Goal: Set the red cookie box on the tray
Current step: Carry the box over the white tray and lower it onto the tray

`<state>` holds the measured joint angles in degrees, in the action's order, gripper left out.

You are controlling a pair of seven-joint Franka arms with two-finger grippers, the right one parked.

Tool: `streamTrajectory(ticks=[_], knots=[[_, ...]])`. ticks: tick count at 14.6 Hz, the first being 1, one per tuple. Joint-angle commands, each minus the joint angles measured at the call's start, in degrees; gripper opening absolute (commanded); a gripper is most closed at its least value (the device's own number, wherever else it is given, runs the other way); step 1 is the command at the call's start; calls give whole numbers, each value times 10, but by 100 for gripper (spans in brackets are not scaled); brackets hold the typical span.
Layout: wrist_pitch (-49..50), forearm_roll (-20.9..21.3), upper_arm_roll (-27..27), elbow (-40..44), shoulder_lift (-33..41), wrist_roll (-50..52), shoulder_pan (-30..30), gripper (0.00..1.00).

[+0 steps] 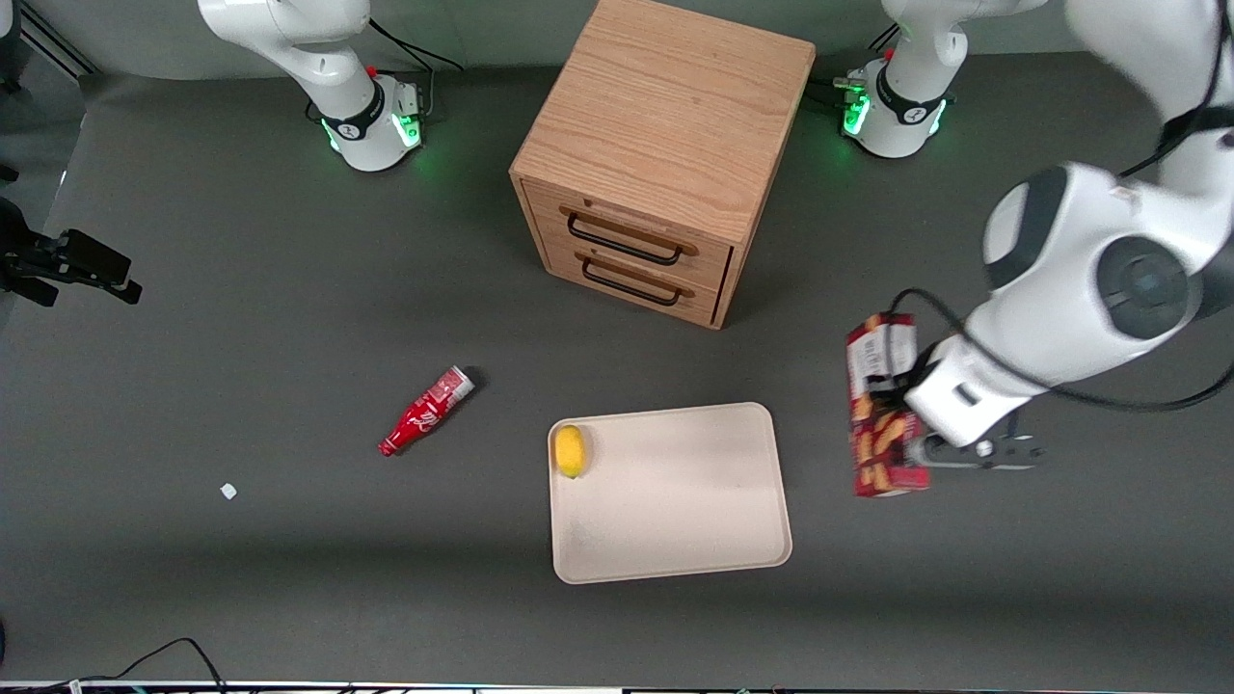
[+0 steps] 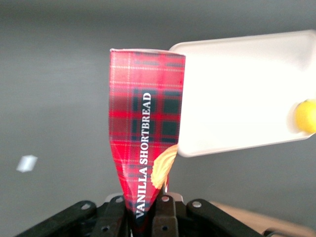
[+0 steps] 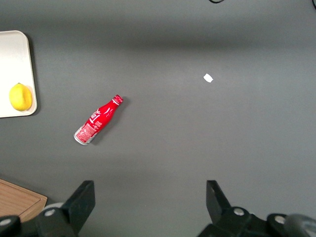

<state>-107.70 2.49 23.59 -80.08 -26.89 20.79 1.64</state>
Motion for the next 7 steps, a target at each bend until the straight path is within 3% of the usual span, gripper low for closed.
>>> streamTrajectory(ticks=[1, 4, 7], knots=[[-61, 13, -5, 56, -89, 66, -43, 0], [-134, 64, -22, 59, -147, 130, -92, 0], [-161, 80, -66, 60, -183, 146, -133, 0]])
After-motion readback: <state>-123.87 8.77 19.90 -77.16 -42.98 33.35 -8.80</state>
